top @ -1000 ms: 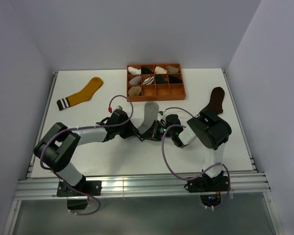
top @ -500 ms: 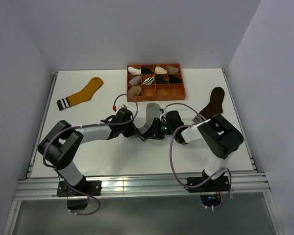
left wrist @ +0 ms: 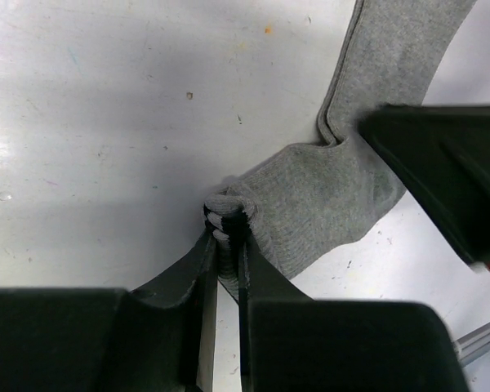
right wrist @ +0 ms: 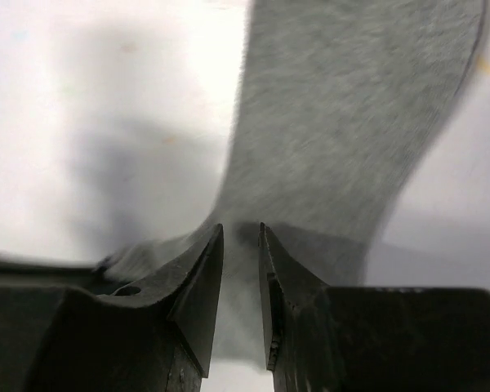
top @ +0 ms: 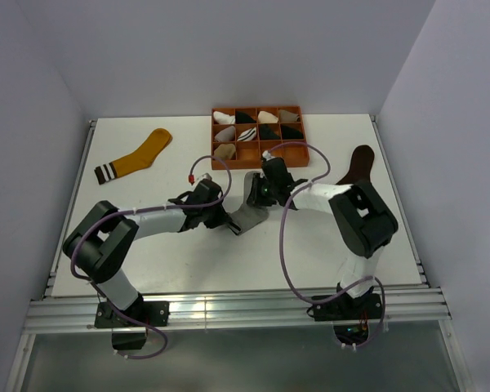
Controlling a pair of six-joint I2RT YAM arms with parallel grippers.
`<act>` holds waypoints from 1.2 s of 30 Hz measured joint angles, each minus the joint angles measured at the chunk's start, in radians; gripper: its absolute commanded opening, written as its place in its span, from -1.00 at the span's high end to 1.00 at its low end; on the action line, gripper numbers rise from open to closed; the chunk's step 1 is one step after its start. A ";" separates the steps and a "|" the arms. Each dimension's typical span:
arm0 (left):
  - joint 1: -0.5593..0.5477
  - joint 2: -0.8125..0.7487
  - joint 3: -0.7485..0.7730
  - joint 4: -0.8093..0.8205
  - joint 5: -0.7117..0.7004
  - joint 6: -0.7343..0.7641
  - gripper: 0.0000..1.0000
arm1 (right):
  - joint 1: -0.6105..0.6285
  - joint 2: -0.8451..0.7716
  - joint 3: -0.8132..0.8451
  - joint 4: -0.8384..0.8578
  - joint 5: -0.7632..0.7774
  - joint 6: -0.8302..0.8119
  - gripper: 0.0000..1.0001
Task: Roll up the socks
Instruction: Roll the sock at the center of the board.
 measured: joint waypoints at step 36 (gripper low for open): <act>-0.003 -0.032 0.031 -0.151 -0.072 0.030 0.99 | 0.506 -0.223 -0.200 0.150 0.420 -0.235 0.08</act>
